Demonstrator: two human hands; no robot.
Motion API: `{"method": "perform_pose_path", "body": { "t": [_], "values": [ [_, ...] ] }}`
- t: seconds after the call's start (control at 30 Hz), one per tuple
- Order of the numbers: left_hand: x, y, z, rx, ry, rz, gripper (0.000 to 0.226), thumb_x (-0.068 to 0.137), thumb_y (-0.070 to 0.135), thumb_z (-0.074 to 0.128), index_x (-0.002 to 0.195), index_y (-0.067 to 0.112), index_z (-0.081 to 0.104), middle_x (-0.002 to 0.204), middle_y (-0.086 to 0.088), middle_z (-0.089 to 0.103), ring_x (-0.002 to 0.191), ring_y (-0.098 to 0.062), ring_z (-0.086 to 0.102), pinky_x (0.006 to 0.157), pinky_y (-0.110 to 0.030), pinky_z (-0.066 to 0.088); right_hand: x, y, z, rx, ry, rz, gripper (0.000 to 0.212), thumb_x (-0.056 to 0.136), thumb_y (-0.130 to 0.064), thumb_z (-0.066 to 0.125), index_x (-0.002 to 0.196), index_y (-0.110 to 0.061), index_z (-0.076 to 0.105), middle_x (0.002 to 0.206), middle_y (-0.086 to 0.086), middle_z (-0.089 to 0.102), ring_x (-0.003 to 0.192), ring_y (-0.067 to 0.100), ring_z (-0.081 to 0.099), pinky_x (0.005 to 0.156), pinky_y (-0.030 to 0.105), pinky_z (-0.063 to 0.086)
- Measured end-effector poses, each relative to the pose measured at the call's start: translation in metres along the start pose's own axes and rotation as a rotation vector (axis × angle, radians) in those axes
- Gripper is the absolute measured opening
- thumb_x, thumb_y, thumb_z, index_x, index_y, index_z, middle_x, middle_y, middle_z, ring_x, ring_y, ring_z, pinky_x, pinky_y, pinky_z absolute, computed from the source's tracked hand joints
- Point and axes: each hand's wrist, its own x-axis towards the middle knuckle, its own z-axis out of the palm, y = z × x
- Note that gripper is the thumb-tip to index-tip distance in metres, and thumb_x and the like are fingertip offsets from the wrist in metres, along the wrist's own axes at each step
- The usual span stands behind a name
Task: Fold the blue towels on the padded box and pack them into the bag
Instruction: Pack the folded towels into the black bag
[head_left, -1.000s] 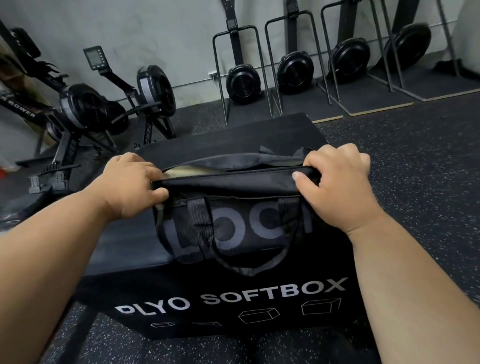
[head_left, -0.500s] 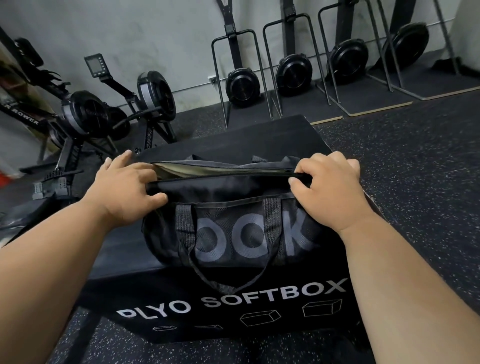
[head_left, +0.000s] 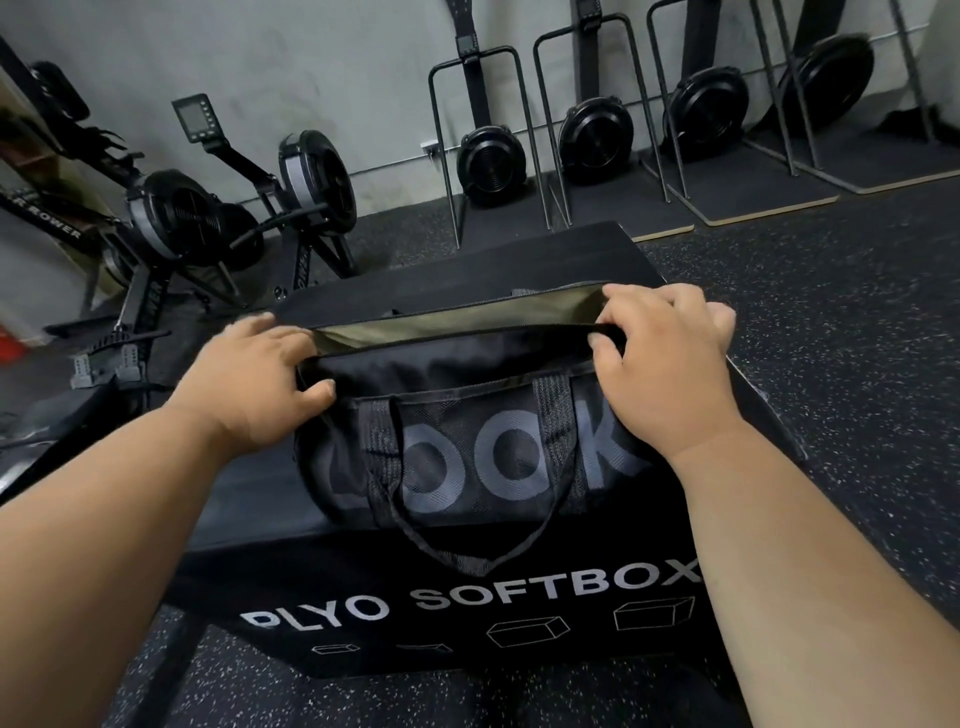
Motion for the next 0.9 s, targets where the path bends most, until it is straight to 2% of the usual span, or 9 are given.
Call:
{"method": "perform_pose_path", "body": {
  "t": [0.07, 0.17, 0.27, 0.43, 0.57, 0.7, 0.8, 0.9],
  "values": [
    [-0.007, 0.004, 0.005, -0.025, -0.006, -0.023, 0.067, 0.087, 0.068, 0.05, 0.123, 0.015, 0.068, 0.134, -0.004, 0.068, 0.133, -0.037, 0.052, 0.112, -0.048, 0.044, -0.002, -0.002, 0.006, 0.009, -0.037, -0.012, 0.01, 0.091, -0.023, 0.069, 0.097, -0.03, 0.065, 0.127, -0.014, 0.066, 0.123, 0.021, 0.049, 0.098, 0.04, 0.024],
    [-0.014, 0.011, 0.004, -0.085, 0.059, -0.047, 0.048, 0.094, 0.049, 0.067, 0.127, 0.013, 0.068, 0.13, -0.007, 0.069, 0.124, -0.037, 0.055, 0.106, -0.049, 0.047, -0.002, 0.001, 0.01, 0.003, -0.064, -0.012, 0.026, 0.091, -0.025, 0.068, 0.116, -0.033, 0.068, 0.144, -0.012, 0.059, 0.138, 0.024, 0.046, 0.111, 0.044, 0.024],
    [-0.02, 0.012, 0.003, -0.101, 0.076, -0.058, 0.045, 0.095, 0.047, 0.066, 0.127, 0.015, 0.069, 0.129, -0.004, 0.069, 0.124, -0.036, 0.055, 0.105, -0.048, 0.048, -0.003, 0.003, 0.011, 0.019, -0.102, -0.013, 0.041, 0.093, -0.025, 0.068, 0.134, -0.03, 0.064, 0.153, -0.005, 0.053, 0.143, 0.024, 0.044, 0.117, 0.048, 0.025],
    [-0.029, 0.016, -0.002, -0.146, 0.088, -0.058, 0.039, 0.096, 0.041, 0.068, 0.123, 0.013, 0.07, 0.124, -0.005, 0.07, 0.118, -0.036, 0.058, 0.101, -0.046, 0.048, -0.005, 0.002, 0.014, 0.02, -0.135, 0.001, 0.049, 0.095, -0.026, 0.067, 0.143, -0.029, 0.059, 0.161, -0.003, 0.044, 0.15, 0.027, 0.036, 0.123, 0.054, 0.024],
    [-0.033, 0.021, -0.004, -0.25, 0.131, -0.067, 0.032, 0.096, 0.035, 0.07, 0.12, 0.014, 0.071, 0.119, -0.004, 0.07, 0.113, -0.031, 0.061, 0.095, -0.041, 0.048, -0.006, 0.002, 0.016, 0.004, -0.18, 0.009, 0.05, 0.096, -0.029, 0.066, 0.145, -0.031, 0.057, 0.165, -0.003, 0.038, 0.154, 0.028, 0.03, 0.126, 0.057, 0.017],
    [-0.036, 0.021, 0.0, -0.401, 0.148, -0.108, 0.021, 0.095, 0.028, 0.072, 0.114, 0.021, 0.071, 0.112, 0.003, 0.065, 0.108, -0.02, 0.06, 0.093, -0.033, 0.044, -0.006, -0.011, 0.011, 0.067, -0.099, -0.054, 0.044, 0.093, -0.028, 0.068, 0.136, -0.029, 0.066, 0.156, -0.001, 0.052, 0.153, 0.03, 0.032, 0.126, 0.058, 0.01],
    [-0.038, 0.02, 0.007, -0.547, 0.178, -0.193, 0.013, 0.096, 0.021, 0.072, 0.107, 0.028, 0.072, 0.109, 0.008, 0.067, 0.102, -0.015, 0.063, 0.09, -0.029, 0.045, -0.012, -0.038, 0.014, 0.136, -0.057, -0.158, 0.044, 0.088, -0.031, 0.063, 0.131, -0.028, 0.07, 0.148, 0.001, 0.06, 0.148, 0.032, 0.04, 0.125, 0.059, 0.016],
    [-0.037, 0.019, 0.013, -0.757, 0.234, -0.336, 0.01, 0.097, 0.017, 0.071, 0.1, 0.027, 0.072, 0.099, 0.01, 0.074, 0.09, -0.008, 0.069, 0.078, -0.019, 0.05, -0.024, -0.069, 0.026, 0.207, -0.086, -0.255, 0.041, 0.086, -0.032, 0.064, 0.126, -0.028, 0.072, 0.143, -0.001, 0.063, 0.143, 0.03, 0.046, 0.122, 0.052, 0.022]
  ]
}}
